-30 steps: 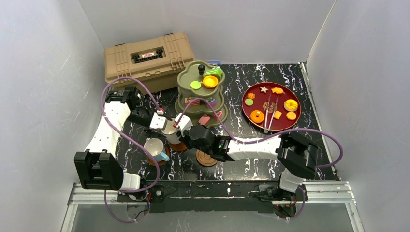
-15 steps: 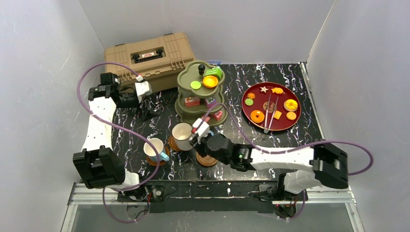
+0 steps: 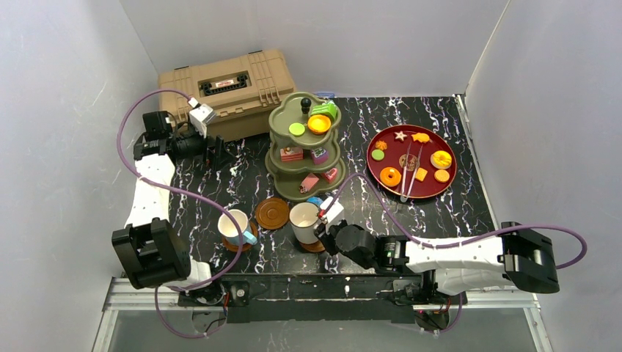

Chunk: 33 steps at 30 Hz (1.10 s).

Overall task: Serve the afternoon tea
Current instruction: Place the cup on the coaster.

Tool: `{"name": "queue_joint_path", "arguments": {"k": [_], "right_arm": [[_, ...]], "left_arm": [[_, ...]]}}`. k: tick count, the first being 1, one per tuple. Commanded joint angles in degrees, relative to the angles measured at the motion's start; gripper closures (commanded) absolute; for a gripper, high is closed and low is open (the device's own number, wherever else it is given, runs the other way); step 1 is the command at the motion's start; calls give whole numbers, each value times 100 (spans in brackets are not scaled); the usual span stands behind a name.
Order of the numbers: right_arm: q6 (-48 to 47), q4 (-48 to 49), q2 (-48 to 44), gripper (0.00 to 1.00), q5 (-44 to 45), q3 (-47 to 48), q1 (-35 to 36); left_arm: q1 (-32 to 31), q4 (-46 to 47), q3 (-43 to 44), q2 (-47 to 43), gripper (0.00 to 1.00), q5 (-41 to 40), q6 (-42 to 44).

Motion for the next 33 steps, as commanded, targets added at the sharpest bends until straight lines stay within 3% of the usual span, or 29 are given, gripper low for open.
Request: {"name": "queue_joint_path", "arguments": {"k": [1, 16, 18, 24, 29, 33], "right_arm": [[206, 710, -298, 99, 514, -5, 80], [335, 706, -235, 99, 660, -443, 301], [367, 592, -183, 94, 678, -472, 346], [512, 523, -295, 64, 925, -721, 462], [519, 425, -385, 53, 1032, -814, 485], [519, 293, -423, 51, 1065, -792, 502]], "left_arm": [[3, 314, -218, -356, 1, -255, -683], [9, 446, -412, -396, 1, -869, -1439], [7, 542, -491, -478, 1, -883, -1471], [8, 579, -597, -586, 1, -983, -1461], [7, 569, -607, -625, 1, -1017, -1435], [2, 586, -630, -628, 1, -1043, -1449]]}}
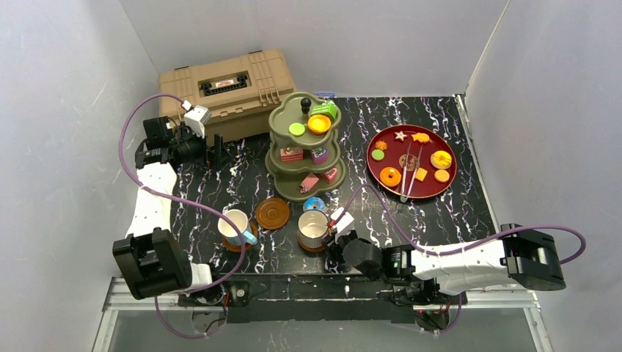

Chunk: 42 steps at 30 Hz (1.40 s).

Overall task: Serve the afternoon tea
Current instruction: Place the cup on the coaster, then reset both arms

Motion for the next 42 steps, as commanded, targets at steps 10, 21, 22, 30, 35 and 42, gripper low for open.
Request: {"name": "queue_joint_path", "arguments": {"k": [10, 21, 22, 30, 35, 42], "right_arm": [[394, -1241, -1009, 2, 939, 613, 97], [358, -1716, -1863, 2, 839, 845, -2895], [372, -1701, -1599, 2, 372, 947, -3425], [-299, -664, 281, 2, -68, 1445, -4968], [-665, 949, 438, 2, 575, 629, -5492], [-715, 1680, 815, 2, 897, 81, -6522]], "left_arm": [[8, 194, -389, -266, 1, -356, -658], [11, 3151, -2710, -895, 1, -1037, -2139], [1, 3393, -2862, -886, 1, -994, -2247], [-48, 4670, -3495, -287, 1, -1641, -2444], [-198, 5406, -3739, 27, 1, -1886, -2356], [-494, 6460, -3976, 416, 1, -2249, -2425]]}}
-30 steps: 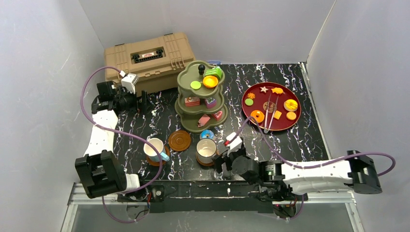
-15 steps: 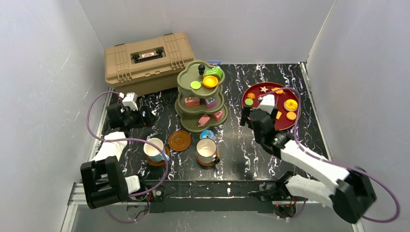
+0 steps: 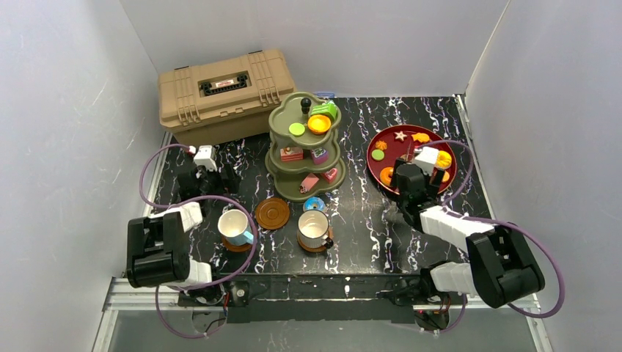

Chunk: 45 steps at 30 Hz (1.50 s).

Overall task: Serve the afternoon tea
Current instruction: Reset both arms

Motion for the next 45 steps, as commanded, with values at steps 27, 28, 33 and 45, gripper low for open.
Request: {"name": "queue_joint_path", "arguments": {"k": [27, 28, 33, 45], "right_arm": [[-1517, 4700, 2035, 2, -1326, -1113, -1470], [-1397, 4545, 1980, 2, -1353, -1099, -1492], [-1436, 4823, 2018, 2, -1357, -1173, -1496], [-1448, 4893, 2042, 2, -1355, -1185, -1492]], "left_arm": [[-778, 2856, -954, 538, 1, -1050, 308], [-778, 2862, -964, 526, 1, -1058, 308], [-773, 2878, -966, 531, 1, -1060, 308], [-769, 2854, -926, 571, 1, -1042, 299]]}}
